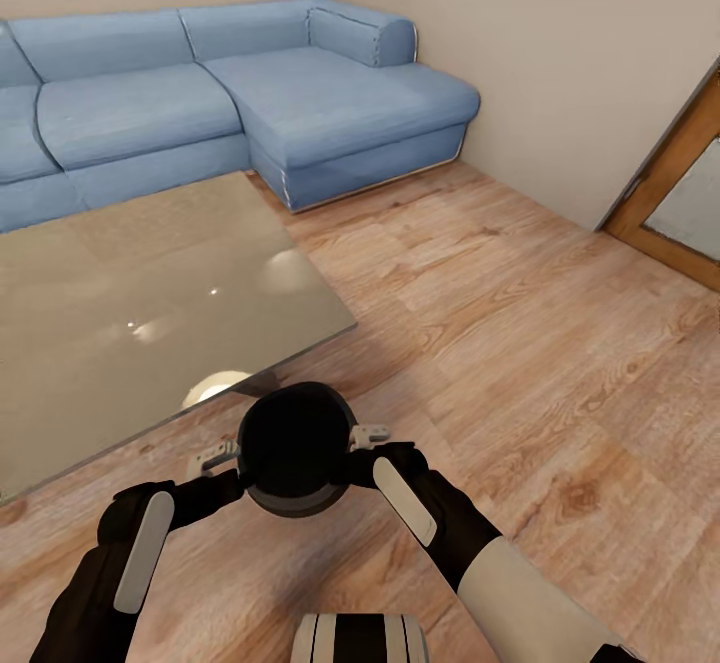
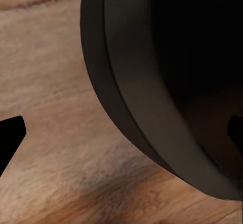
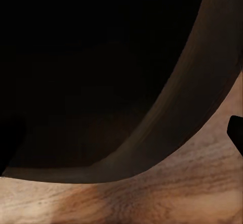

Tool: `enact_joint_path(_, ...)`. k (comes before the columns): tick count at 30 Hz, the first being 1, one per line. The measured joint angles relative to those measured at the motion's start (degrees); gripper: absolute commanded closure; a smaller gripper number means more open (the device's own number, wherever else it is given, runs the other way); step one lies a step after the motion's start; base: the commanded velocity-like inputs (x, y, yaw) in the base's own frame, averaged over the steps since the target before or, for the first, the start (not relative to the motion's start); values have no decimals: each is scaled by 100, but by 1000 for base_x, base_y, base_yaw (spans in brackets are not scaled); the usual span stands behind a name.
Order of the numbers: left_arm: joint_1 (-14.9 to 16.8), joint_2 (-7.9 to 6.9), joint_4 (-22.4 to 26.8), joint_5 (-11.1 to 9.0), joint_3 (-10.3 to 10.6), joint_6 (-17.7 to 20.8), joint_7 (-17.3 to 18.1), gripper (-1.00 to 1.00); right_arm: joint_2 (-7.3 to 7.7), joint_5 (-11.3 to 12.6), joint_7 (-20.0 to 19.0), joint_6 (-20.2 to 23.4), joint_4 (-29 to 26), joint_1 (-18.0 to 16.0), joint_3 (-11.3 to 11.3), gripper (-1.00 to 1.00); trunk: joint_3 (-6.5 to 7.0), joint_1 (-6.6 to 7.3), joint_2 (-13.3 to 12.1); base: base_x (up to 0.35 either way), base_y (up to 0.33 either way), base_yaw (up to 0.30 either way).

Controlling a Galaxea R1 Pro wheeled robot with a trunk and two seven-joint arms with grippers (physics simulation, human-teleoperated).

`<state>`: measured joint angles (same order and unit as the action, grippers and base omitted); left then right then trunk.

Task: Place each of the two pumpkins and all three candles from the living room inside a cabinet in the living room (use any cabinet), then make sure every cabinet is closed, and position the cauldron so it is next to a table in the living room.

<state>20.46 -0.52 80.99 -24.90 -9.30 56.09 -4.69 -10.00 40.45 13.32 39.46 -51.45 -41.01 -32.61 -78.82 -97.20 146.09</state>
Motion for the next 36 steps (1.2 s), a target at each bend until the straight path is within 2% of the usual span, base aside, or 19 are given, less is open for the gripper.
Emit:
enact_joint_path(7,0,-2,1,0,0,8,0,-100,0,0,0,0,0,0,0,-100,155,18,-9,-9,0,0)
enact_joint_path(17,0,0,3,0,0,14,0,-100,0,0,0,0,-2,0,8,-100,377,43,-23,-130,-4,0)
enact_joint_path(29,0,0,8,0,0,15,0,-100,0,8,-16,0,-5,0,28,-100,643,73,-39,-184,0,0)
enact_joint_path(36,0,0,8,0,0,17,0,-100,0,9,-18,0,0,0,28,-100,798,89,-48,-314,0,0)
